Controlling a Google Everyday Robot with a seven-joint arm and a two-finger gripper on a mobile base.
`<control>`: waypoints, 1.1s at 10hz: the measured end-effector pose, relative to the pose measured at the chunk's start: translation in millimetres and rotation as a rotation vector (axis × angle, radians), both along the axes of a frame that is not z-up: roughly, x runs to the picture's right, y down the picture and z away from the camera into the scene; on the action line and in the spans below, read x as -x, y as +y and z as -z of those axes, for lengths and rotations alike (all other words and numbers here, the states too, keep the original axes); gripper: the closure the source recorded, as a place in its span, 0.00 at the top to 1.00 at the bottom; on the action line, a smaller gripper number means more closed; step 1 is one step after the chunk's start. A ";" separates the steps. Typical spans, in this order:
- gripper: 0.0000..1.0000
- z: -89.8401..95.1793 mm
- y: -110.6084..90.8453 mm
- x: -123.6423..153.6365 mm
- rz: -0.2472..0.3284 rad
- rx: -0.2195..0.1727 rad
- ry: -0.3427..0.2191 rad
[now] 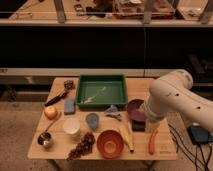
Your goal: Place grapes in plastic cup
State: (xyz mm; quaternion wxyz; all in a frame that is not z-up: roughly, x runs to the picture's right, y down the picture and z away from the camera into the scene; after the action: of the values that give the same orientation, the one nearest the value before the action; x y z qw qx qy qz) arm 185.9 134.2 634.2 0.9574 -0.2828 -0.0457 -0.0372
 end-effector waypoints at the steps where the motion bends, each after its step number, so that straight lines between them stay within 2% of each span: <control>1: 0.65 -0.4 -0.2 1.4 0.002 0.001 -0.002; 3: 0.65 -0.2 -0.2 1.9 0.001 0.001 -0.003; 5: 0.65 -0.1 1.1 4.7 0.000 0.003 -0.030; 6: 0.65 2.3 5.3 14.0 0.008 0.010 -0.135; 8: 0.65 3.9 12.2 33.8 -0.005 0.041 -0.295; 10: 0.65 6.6 27.9 73.8 0.020 0.098 -0.462; 11: 0.65 10.8 39.9 86.3 0.049 0.110 -0.492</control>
State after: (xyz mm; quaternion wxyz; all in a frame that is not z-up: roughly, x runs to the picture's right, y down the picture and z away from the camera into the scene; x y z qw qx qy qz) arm 99.5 174.0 623.4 0.8994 -0.3180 -0.2725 -0.1255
